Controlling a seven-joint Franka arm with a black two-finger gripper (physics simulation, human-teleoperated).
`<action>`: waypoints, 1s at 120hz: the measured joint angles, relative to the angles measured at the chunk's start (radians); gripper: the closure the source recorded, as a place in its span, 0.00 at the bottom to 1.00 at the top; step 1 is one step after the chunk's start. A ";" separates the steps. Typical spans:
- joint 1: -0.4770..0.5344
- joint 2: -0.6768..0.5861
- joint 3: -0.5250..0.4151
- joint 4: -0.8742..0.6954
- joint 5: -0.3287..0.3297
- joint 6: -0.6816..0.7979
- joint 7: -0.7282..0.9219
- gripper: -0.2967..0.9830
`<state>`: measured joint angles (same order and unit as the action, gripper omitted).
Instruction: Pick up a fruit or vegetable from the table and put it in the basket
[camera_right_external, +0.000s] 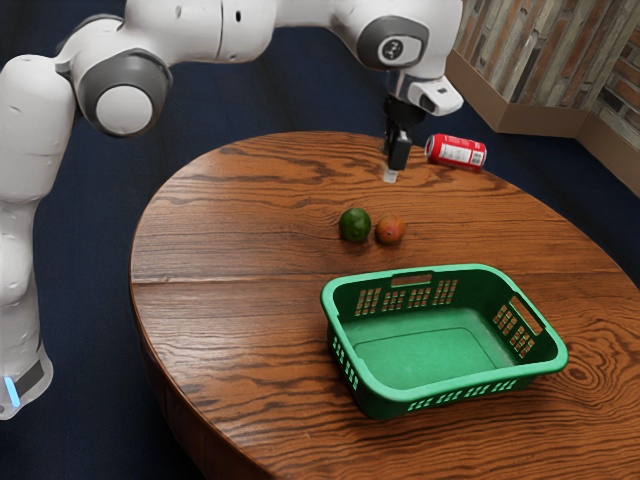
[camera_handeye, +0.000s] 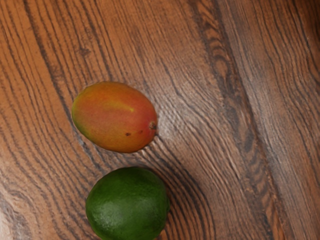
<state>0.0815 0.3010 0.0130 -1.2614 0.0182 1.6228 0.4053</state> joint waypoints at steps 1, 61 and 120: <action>0.000 0.000 -0.002 0.000 0.000 0.001 0.000 0.23; 0.008 0.007 0.021 -0.005 0.049 0.007 0.109 0.23; 0.040 -0.015 0.030 -0.068 0.006 0.026 0.769 0.23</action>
<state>0.1210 0.2865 0.0427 -1.3291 0.0237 1.6489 1.1748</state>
